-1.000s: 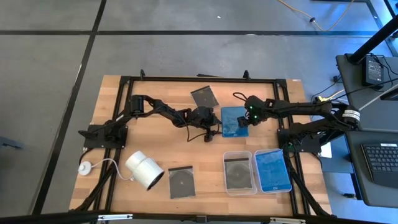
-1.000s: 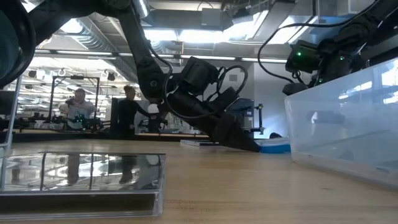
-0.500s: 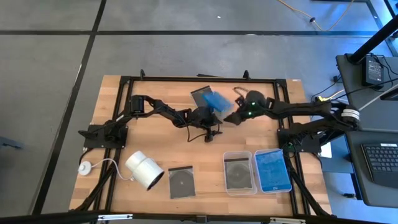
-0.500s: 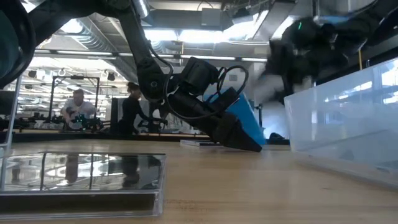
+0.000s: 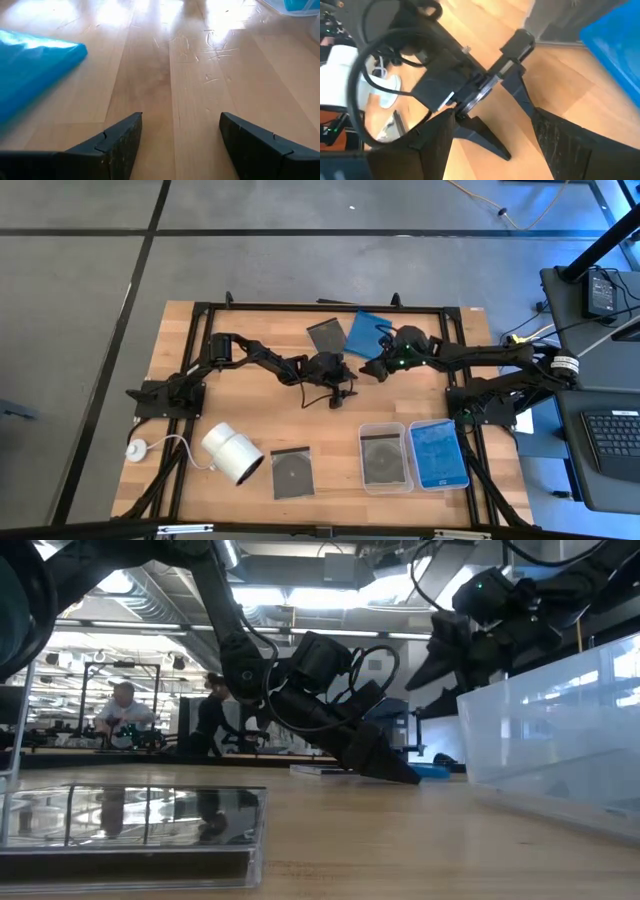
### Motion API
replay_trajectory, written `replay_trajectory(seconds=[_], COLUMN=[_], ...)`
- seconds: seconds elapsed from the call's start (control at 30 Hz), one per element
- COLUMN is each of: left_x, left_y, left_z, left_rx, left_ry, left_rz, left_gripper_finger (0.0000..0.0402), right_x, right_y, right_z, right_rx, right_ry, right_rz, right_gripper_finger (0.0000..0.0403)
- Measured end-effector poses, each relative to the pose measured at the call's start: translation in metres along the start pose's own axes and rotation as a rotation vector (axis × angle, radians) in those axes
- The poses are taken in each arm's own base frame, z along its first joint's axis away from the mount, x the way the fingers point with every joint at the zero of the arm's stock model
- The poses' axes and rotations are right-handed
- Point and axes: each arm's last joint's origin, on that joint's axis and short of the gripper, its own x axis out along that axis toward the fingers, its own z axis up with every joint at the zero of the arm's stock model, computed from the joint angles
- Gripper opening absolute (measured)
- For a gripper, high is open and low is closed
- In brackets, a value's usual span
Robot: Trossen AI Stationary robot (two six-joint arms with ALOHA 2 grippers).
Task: Pick & place jewel cases by type
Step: Put the blue CD case into the right transparent bin
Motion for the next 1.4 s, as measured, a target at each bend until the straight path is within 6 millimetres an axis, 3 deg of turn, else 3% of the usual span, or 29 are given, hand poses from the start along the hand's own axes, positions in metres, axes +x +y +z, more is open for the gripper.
replay_trajectory(seconds=[0.3,0.4,0.67,0.77,0.87,1.03,1.23,1.4], left_x=[-0.003,-0.007,-0.009,-0.01,-0.01,-0.01,-0.01,-0.017], left_y=[0.0,0.003,0.004,0.003,0.004,0.004,0.006,0.004], left_z=[0.003,0.008,0.01,0.01,0.009,0.01,0.01,0.018], left_rx=[0.015,0.015,-0.003,-0.006,-0.011,-0.01,0.008,0.08], left_ry=[0.023,0.024,0.027,0.045,0.05,0.049,0.057,0.1], left_rz=[-0.001,-0.007,-0.007,-0.008,-0.005,-0.002,0.087,0.147], left_gripper_finger=[0.0265,0.0265,0.0265,0.0265,0.0265,0.0265,0.0265,0.0265], right_x=[0.0,0.0,-0.024,-0.042,-0.05,-0.047,-0.038,-0.033], right_y=[-0.001,0.005,0.064,0.087,0.095,0.085,0.043,0.021], right_z=[0.0,0.007,0.061,0.08,0.086,0.077,0.057,0.042], right_rx=[0.001,-0.103,-0.588,-0.67,-0.686,-0.552,-0.319,-0.476], right_ry=[-0.009,-0.057,-0.218,-0.27,-0.278,-0.244,-0.166,-0.058], right_rz=[-0.019,0.029,0.124,0.045,-0.089,-0.243,-0.491,-0.56], right_gripper_finger=[0.0269,0.0269,0.0269,0.0269,0.0269,0.0269,0.0269,0.0269])
